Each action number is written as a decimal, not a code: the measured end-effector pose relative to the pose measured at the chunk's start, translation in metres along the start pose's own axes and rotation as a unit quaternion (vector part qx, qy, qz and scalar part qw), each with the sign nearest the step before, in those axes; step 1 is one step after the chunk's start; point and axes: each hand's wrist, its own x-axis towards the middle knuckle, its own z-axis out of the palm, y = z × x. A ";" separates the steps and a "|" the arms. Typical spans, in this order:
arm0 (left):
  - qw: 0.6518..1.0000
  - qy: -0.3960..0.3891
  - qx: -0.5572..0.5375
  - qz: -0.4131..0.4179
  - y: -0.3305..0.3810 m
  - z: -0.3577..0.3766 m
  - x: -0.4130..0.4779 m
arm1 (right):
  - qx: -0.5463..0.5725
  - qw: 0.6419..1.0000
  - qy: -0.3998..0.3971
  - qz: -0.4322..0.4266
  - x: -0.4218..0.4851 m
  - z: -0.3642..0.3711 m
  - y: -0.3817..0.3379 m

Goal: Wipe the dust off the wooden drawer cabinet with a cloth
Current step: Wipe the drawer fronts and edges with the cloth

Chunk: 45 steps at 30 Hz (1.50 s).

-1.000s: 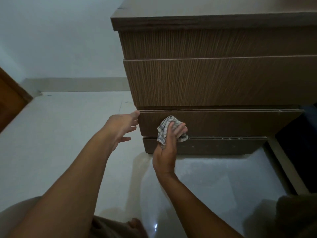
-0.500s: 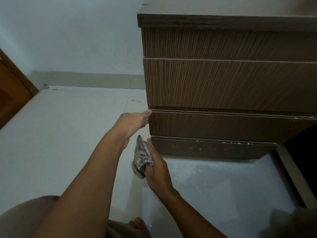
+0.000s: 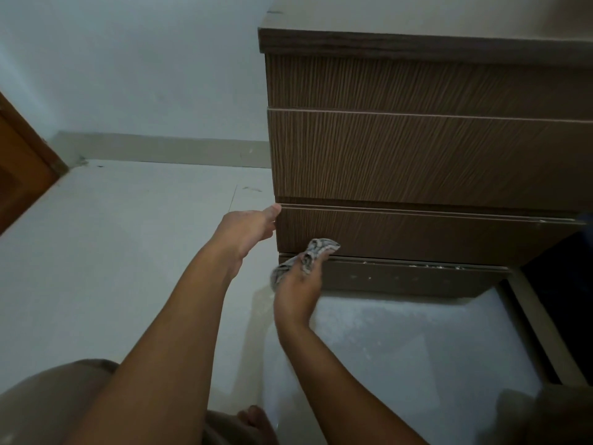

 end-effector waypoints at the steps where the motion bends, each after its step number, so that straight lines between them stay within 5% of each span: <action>1: 1.000 0.002 -0.003 0.001 -0.001 0.000 0.001 | -0.015 0.999 -0.050 -0.004 -0.005 0.001 0.003; 6: 0.999 0.024 -0.003 0.020 -0.003 0.004 0.000 | -0.063 0.964 -0.258 -0.018 -0.014 -0.008 0.006; 18: 0.980 0.156 -0.104 0.071 -0.038 0.052 -0.012 | 0.175 0.960 -0.097 0.198 0.039 -0.127 0.020; 24: 0.983 0.168 -0.062 -0.028 -0.054 0.077 0.000 | 0.046 0.994 0.065 0.074 0.064 -0.194 0.011; 31: 0.979 0.188 -0.058 -0.057 -0.076 0.098 0.020 | -0.120 0.971 0.195 -0.073 0.086 -0.265 -0.005; 45: 0.959 0.210 -0.151 -0.114 -0.083 0.101 0.033 | -0.295 0.931 0.117 -0.182 0.130 -0.312 -0.020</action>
